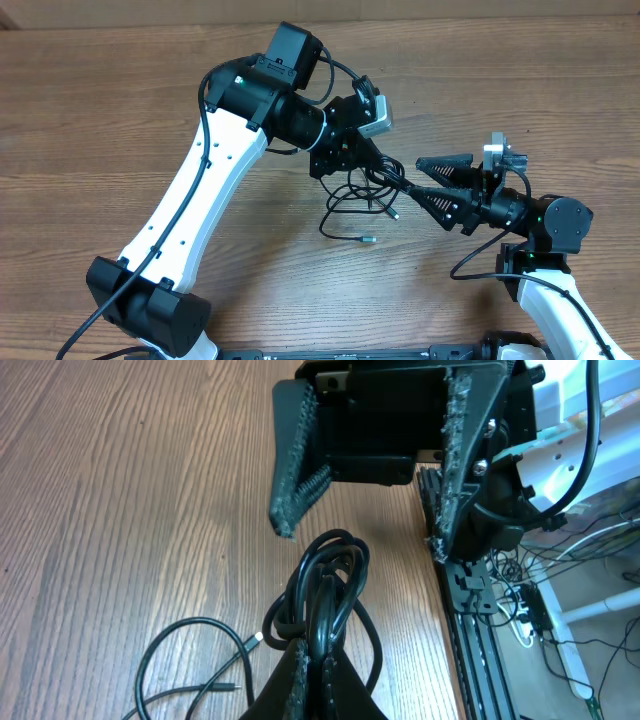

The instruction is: Untangle cables

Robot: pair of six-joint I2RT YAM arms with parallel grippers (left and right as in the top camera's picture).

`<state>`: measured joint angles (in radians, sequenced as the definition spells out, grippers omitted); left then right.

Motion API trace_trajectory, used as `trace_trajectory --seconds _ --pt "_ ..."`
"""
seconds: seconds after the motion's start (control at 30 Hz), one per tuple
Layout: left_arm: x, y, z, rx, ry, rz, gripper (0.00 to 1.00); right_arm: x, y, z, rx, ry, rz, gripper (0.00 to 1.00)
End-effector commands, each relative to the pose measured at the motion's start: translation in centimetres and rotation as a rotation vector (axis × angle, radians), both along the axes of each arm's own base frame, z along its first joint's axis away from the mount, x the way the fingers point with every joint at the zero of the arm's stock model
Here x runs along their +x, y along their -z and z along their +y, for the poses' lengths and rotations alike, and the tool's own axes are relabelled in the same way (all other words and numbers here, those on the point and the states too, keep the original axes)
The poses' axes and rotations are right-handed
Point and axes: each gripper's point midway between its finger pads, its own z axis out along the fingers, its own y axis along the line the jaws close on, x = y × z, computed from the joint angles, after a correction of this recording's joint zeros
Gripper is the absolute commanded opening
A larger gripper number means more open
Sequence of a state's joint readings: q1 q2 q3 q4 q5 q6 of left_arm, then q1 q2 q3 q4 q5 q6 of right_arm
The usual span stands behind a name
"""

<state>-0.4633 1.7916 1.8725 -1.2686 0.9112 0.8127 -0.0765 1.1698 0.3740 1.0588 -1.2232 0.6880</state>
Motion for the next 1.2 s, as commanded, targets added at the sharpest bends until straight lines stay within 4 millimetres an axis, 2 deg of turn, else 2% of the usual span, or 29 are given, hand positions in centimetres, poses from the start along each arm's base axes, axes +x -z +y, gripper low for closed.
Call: trace_trajectory --seconds 0.0,0.23,0.63,0.8,1.17 --pt "-0.3 -0.6 -0.4 -0.037 0.031 -0.008 0.04 -0.2 -0.5 0.2 -0.014 -0.022 -0.028 0.61" --pt "-0.7 -1.8 -1.0 -0.110 0.055 0.007 0.04 -0.8 0.7 0.5 -0.030 -0.075 0.034 0.47" --pt "-0.4 -2.1 -1.3 -0.122 0.040 0.022 0.04 -1.3 0.9 0.7 -0.039 -0.107 0.033 0.20" --pt "-0.4 -2.3 -1.3 -0.130 0.038 0.027 0.04 -1.6 0.9 0.8 -0.044 -0.126 0.034 0.05" --pt "-0.3 -2.3 -1.4 -0.135 0.038 0.019 0.04 -2.4 1.2 1.0 -0.056 -0.172 0.037 0.04"
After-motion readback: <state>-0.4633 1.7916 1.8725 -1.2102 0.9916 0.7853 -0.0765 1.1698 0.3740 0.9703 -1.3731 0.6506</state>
